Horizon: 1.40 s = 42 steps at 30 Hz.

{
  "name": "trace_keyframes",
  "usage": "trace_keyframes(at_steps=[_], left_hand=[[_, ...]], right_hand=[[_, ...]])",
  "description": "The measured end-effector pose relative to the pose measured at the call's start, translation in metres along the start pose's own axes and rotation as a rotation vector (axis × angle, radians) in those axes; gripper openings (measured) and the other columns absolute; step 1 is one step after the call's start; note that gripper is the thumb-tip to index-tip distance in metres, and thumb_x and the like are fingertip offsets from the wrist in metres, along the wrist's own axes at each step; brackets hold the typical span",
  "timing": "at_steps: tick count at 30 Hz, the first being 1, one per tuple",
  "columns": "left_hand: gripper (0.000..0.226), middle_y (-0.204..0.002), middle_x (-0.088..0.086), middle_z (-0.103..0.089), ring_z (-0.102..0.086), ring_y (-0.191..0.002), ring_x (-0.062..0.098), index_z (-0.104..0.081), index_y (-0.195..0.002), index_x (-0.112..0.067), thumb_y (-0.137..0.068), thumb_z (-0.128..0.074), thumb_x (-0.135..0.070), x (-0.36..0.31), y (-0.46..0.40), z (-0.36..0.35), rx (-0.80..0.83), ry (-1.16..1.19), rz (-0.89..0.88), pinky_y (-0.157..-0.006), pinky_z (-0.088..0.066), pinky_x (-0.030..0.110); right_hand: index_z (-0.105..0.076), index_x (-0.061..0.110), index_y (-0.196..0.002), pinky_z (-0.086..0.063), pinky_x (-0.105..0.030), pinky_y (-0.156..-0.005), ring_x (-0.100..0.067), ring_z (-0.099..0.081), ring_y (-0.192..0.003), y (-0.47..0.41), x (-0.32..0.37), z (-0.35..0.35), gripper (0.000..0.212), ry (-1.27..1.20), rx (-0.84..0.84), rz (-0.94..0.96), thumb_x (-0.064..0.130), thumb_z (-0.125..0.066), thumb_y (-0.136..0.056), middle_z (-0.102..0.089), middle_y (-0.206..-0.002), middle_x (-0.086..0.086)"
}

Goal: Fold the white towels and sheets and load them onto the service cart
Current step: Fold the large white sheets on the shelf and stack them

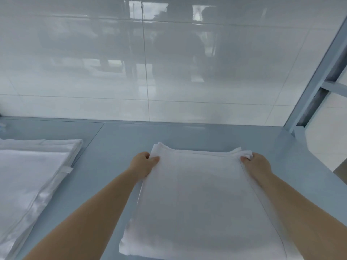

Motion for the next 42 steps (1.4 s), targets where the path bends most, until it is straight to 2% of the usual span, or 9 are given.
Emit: trace_keyframes(at_steps=[3, 7, 11, 15, 22, 28, 32, 37, 42], left_hand=[[0.03, -0.099, 0.006, -0.061, -0.057, -0.093, 0.026, -0.058, -0.105, -0.01, -0.091, -0.061, -0.037, -0.011, -0.002, 0.009, -0.076, -0.153, -0.04, -0.076, -0.043, 0.031], [0.048, -0.139, 0.01, -0.045, -0.04, -0.129, 0.03, -0.049, -0.133, -0.012, -0.093, -0.055, -0.037, -0.041, 0.013, 0.0, -0.209, -0.497, -0.4, -0.103, -0.034, 0.037], [0.061, -0.151, 0.011, -0.034, -0.025, -0.141, 0.027, -0.043, -0.139, -0.013, -0.093, -0.045, -0.053, -0.053, 0.022, -0.043, -0.004, -0.758, -0.563, -0.116, -0.017, 0.035], [0.068, -0.157, 0.011, -0.026, -0.019, -0.145, 0.028, -0.027, -0.149, -0.019, -0.094, -0.027, -0.059, -0.035, 0.025, -0.064, -0.027, -0.883, -0.576, -0.119, -0.008, 0.038], [0.079, -0.162, 0.003, 0.001, 0.012, -0.148, 0.017, -0.001, -0.154, -0.029, -0.088, -0.01, -0.072, -0.017, 0.012, -0.061, 0.04, -0.859, -0.392, -0.118, 0.011, 0.037], [0.048, -0.147, 0.006, -0.043, -0.029, -0.14, 0.02, -0.044, -0.139, -0.011, -0.102, -0.03, -0.038, -0.021, 0.043, -0.043, -0.073, -0.829, -0.484, -0.115, -0.019, 0.03], [0.045, -0.145, 0.012, -0.041, -0.03, -0.138, 0.026, -0.038, -0.141, -0.003, -0.1, -0.031, -0.021, -0.02, 0.091, -0.041, -0.008, -0.908, -0.445, -0.115, -0.018, 0.032], [0.07, -0.16, 0.018, -0.008, -0.004, -0.148, 0.031, -0.011, -0.154, -0.016, -0.096, -0.023, -0.055, 0.001, 0.176, -0.047, 0.174, -0.883, -0.358, -0.119, 0.001, 0.041], [0.073, -0.162, 0.011, 0.004, 0.008, -0.148, 0.027, 0.003, -0.154, -0.026, -0.093, -0.012, -0.064, 0.025, 0.229, -0.038, 0.094, -0.935, -0.335, -0.118, 0.011, 0.045]], right_hand=[[-0.05, 0.001, -0.129, -0.039, -0.037, -0.093, -0.037, -0.049, -0.119, 0.007, 0.008, 0.006, 0.044, 0.056, -0.006, 0.014, 0.027, -0.058, -0.094, -0.054, -0.128, -0.022], [-0.041, 0.012, -0.141, -0.032, -0.046, -0.106, -0.034, -0.032, -0.132, 0.036, 0.04, 0.001, 0.054, 0.32, -0.191, 0.306, 0.032, -0.056, -0.093, -0.04, -0.142, -0.013], [-0.033, 0.025, -0.147, -0.003, -0.049, -0.116, -0.014, -0.005, -0.147, 0.069, 0.093, -0.065, 0.049, 0.483, 0.125, 0.618, 0.038, -0.038, -0.1, -0.021, -0.158, 0.006], [-0.014, 0.04, -0.151, 0.006, -0.054, -0.116, -0.008, 0.003, -0.147, 0.085, 0.095, -0.115, 0.05, 0.559, 0.357, 0.577, 0.047, -0.018, -0.101, -0.003, -0.161, 0.014], [0.005, 0.041, -0.15, 0.012, -0.044, -0.117, -0.013, 0.011, -0.147, 0.055, 0.037, -0.076, 0.066, 0.662, 0.3, 0.299, 0.068, -0.005, -0.091, 0.011, -0.161, 0.005], [0.004, 0.027, -0.153, 0.007, -0.046, -0.117, -0.011, 0.009, -0.147, 0.079, -0.003, -0.036, 0.065, 0.718, 0.278, 0.197, 0.058, -0.007, -0.097, 0.011, -0.161, 0.004], [-0.007, 0.013, -0.153, -0.005, -0.048, -0.119, -0.019, -0.002, -0.148, 0.119, 0.006, -0.021, 0.057, 0.759, 0.272, 0.209, 0.039, -0.015, -0.103, -0.001, -0.162, -0.002], [0.001, 0.04, -0.151, 0.001, -0.06, -0.112, -0.023, 0.008, -0.148, 0.208, 0.032, -0.04, 0.064, 0.669, 0.485, 0.345, 0.063, -0.017, -0.095, 0.01, -0.161, 0.006], [0.005, 0.049, -0.148, 0.005, -0.065, -0.109, -0.024, 0.013, -0.147, 0.254, 0.037, -0.043, 0.064, 0.692, 0.517, 0.389, 0.069, -0.016, -0.09, 0.014, -0.16, 0.004]])
Point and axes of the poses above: each hand's wrist, its own y-axis away from the middle knuckle, its own z-axis out of the back of the hand, x = y × z, the point moved 4 cm from there along -y, towards the middle knuckle
